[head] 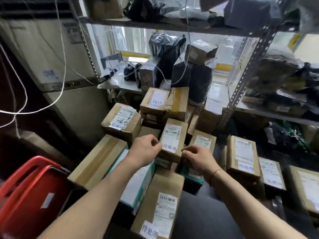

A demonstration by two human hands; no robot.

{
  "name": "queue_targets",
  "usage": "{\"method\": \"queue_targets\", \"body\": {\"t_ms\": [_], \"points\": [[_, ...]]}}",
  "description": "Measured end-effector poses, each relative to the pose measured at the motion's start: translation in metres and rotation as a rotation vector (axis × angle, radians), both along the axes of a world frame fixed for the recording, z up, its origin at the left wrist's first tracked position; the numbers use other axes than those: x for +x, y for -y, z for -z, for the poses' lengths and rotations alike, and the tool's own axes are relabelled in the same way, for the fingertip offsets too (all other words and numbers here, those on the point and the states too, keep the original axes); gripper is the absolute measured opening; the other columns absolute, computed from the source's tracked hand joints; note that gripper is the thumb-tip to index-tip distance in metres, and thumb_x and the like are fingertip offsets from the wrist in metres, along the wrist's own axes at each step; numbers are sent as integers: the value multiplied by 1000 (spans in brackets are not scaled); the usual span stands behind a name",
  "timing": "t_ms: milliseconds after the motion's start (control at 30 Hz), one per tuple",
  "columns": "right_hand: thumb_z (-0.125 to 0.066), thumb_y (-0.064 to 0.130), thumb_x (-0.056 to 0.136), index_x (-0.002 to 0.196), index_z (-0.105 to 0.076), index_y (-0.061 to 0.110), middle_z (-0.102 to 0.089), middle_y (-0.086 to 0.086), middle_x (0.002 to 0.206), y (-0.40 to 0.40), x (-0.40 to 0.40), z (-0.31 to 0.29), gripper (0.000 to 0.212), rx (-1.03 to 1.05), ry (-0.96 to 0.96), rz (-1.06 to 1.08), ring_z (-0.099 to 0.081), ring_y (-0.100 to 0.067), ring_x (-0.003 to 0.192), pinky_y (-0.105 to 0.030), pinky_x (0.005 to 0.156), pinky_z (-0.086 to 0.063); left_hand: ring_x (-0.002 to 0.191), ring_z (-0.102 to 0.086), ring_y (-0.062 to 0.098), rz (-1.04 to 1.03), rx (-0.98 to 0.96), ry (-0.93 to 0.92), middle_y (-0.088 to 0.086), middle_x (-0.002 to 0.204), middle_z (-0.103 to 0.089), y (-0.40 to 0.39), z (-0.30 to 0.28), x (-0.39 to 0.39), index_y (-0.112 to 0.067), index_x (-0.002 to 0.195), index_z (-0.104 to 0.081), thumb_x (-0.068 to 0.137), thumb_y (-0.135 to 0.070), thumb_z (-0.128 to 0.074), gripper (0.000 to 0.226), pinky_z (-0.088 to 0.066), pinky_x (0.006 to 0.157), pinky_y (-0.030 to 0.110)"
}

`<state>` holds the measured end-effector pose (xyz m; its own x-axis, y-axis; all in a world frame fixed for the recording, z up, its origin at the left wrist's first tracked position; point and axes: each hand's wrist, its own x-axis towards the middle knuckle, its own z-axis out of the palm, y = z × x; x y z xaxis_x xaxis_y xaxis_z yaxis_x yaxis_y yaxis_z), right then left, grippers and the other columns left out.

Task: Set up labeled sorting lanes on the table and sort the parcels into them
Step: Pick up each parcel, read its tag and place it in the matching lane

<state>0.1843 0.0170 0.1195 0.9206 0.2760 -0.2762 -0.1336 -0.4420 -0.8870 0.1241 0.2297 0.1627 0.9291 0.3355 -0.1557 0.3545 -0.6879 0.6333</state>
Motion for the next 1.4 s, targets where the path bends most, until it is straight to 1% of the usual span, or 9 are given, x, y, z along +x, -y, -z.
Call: {"method": "queue_targets", "body": {"t_ms": [133, 333, 533, 600, 700, 767, 933, 1233, 1400], "points": [[-68, 28, 101, 118, -67, 25, -71, 8, 105, -39, 20, 4, 17, -60, 68, 6, -65, -1, 92, -11, 62, -51, 107, -65, 18, 46, 23, 11, -1, 114, -72, -36, 1, 35, -21, 118, -72, 99, -40, -64, 28, -56, 95, 36], [-69, 33, 100, 124, -69, 24, -74, 2, 112, -122, 48, 7, 26, -46, 98, 7, -71, -13, 102, -38, 89, -63, 116, -56, 30, -41, 204, 243, 10, 126, -66, -135, -5, 65, -16, 127, -68, 100, -30, -64, 31, -49, 100, 43], [-65, 42, 101, 149, -54, 21, -69, 1, 128, -207, 58, 19, 53, 34, -17, -47, -70, -14, 107, -36, 94, -61, 138, -40, 44, -231, 222, -55, 23, 148, -51, -220, 11, 72, -4, 147, -46, 104, -43, -54, 58, -36, 112, 46], [-63, 44, 102, 149, -56, 18, -69, 1, 130, -227, 63, 27, 54, 27, -45, -45, -69, -13, 107, -39, 98, -61, 135, -48, 43, -234, 109, -170, 23, 144, -56, -234, 22, 70, -5, 142, -51, 106, -50, -45, 58, -41, 109, 45], [-60, 48, 102, 120, -74, 24, -76, 5, 110, -242, 67, 37, 33, 25, -68, -44, -71, -16, 95, -45, 93, -63, 122, -57, 36, -230, -75, -197, 17, 132, -64, -244, 35, 62, -12, 124, -64, 104, -50, -41, 50, -48, 102, 42], [-60, 52, 101, 112, -76, 25, -78, 4, 105, -244, 68, 44, 33, -7, -65, -37, -73, -20, 95, -45, 92, -63, 117, -57, 34, -222, -138, -173, 14, 125, -66, -245, 40, 57, -14, 116, -68, 103, -47, -40, 45, -48, 102, 42], [-58, 45, 104, 126, -75, 18, -79, 8, 110, -248, 61, 49, 38, 18, -81, -51, -73, -13, 102, -37, 92, -62, 107, -59, 33, -208, -144, -115, 10, 111, -68, -242, 38, 51, -17, 101, -69, 104, -43, -39, 39, -49, 95, 43], [-60, 33, 107, 122, -76, 24, -80, 8, 110, -234, 51, 5, 24, 256, 12, -15, -72, -8, 97, -26, 72, -58, 100, -61, 32, -199, -111, 77, 8, 101, -70, -232, 4, 41, -14, 93, -67, 108, -44, -41, 43, -50, 90, 44], [-69, 33, 101, 138, -53, 30, -74, -2, 129, -210, 46, -29, 41, 607, -141, 15, -71, -24, 120, -57, 93, -59, 95, -69, 21, -155, -185, 279, -7, 97, -76, -215, -26, 33, -22, 103, -72, 108, -49, -46, 38, -56, 88, 44]]}}
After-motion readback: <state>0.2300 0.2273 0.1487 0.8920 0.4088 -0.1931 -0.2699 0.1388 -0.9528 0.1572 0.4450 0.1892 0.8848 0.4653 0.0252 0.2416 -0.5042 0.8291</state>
